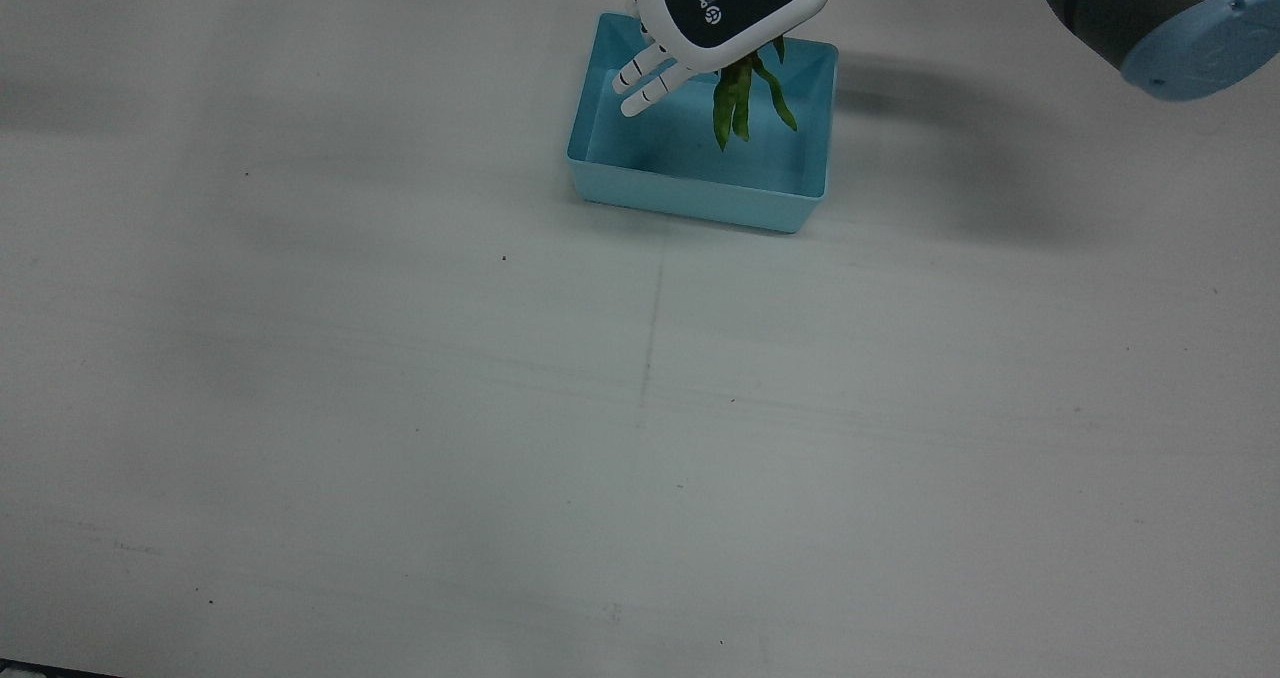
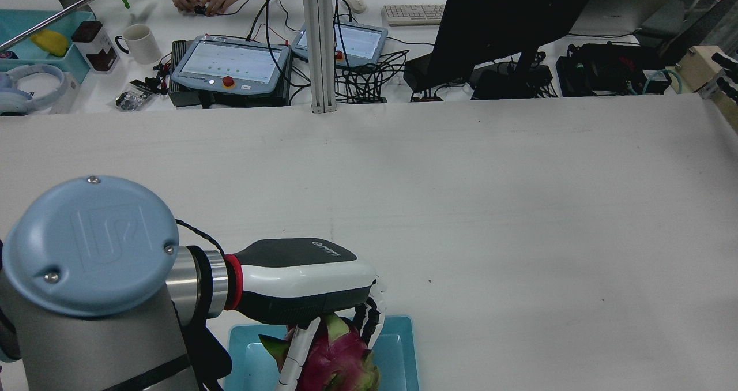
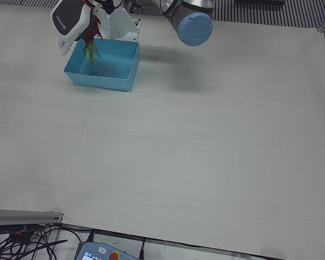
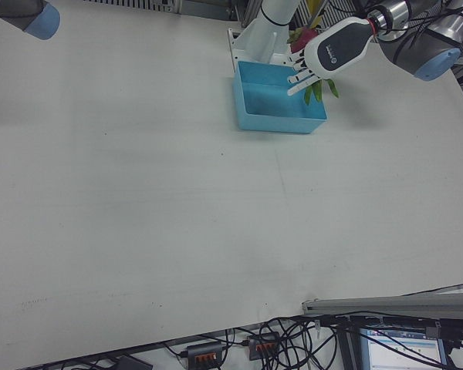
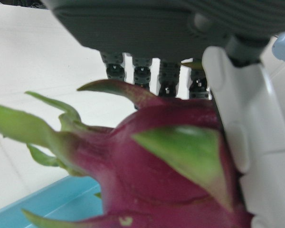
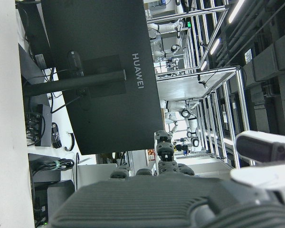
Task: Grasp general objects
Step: 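Lower the dragon fruit into the tray with the left hand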
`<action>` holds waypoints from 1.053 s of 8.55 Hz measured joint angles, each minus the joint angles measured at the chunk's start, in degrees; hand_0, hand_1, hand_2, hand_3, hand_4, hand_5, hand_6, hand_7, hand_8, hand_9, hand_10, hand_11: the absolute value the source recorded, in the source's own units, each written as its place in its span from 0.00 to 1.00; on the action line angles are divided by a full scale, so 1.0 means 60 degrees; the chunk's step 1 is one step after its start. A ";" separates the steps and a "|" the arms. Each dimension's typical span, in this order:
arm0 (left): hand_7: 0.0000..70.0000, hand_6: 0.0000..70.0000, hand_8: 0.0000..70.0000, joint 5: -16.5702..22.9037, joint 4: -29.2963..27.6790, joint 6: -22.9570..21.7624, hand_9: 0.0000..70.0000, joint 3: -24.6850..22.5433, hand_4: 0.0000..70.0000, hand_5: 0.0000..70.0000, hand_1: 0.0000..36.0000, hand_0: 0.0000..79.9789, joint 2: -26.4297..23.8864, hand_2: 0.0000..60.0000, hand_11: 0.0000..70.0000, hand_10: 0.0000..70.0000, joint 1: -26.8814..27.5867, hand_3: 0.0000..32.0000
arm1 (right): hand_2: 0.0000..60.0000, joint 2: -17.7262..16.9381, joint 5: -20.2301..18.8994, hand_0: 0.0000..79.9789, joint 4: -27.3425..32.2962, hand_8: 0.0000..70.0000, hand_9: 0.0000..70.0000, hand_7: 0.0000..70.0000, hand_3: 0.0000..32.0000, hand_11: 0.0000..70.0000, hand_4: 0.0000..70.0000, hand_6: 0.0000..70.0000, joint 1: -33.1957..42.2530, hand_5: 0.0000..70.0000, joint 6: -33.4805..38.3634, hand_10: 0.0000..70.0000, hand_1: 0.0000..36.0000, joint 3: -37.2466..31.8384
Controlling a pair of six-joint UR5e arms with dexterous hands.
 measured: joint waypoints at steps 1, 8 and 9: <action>0.26 0.69 0.26 -0.0003 -0.0005 0.0000 0.15 0.0000 0.54 0.44 0.00 0.59 0.0007 0.00 0.08 0.06 0.0000 0.00 | 0.00 0.0000 0.0000 0.00 -0.0004 0.00 0.00 0.00 0.00 0.00 0.00 0.00 0.0000 0.00 0.0000 0.00 0.00 0.0003; 0.31 0.75 0.27 0.0044 -0.0044 0.0020 0.15 0.0002 0.49 0.47 0.00 0.05 0.0015 0.00 0.04 0.04 -0.0006 0.00 | 0.00 0.0000 0.0000 0.00 0.0000 0.00 0.00 0.00 0.00 0.00 0.00 0.00 0.0000 0.00 0.0000 0.00 0.00 -0.0008; 0.31 0.76 0.27 0.0087 -0.0044 0.0059 0.15 -0.0002 0.48 0.48 0.00 0.04 0.0015 0.00 0.04 0.04 -0.0016 0.00 | 0.00 0.0000 0.0000 0.00 0.0000 0.00 0.00 0.00 0.00 0.00 0.00 0.00 0.0000 0.00 0.0000 0.00 0.00 -0.0009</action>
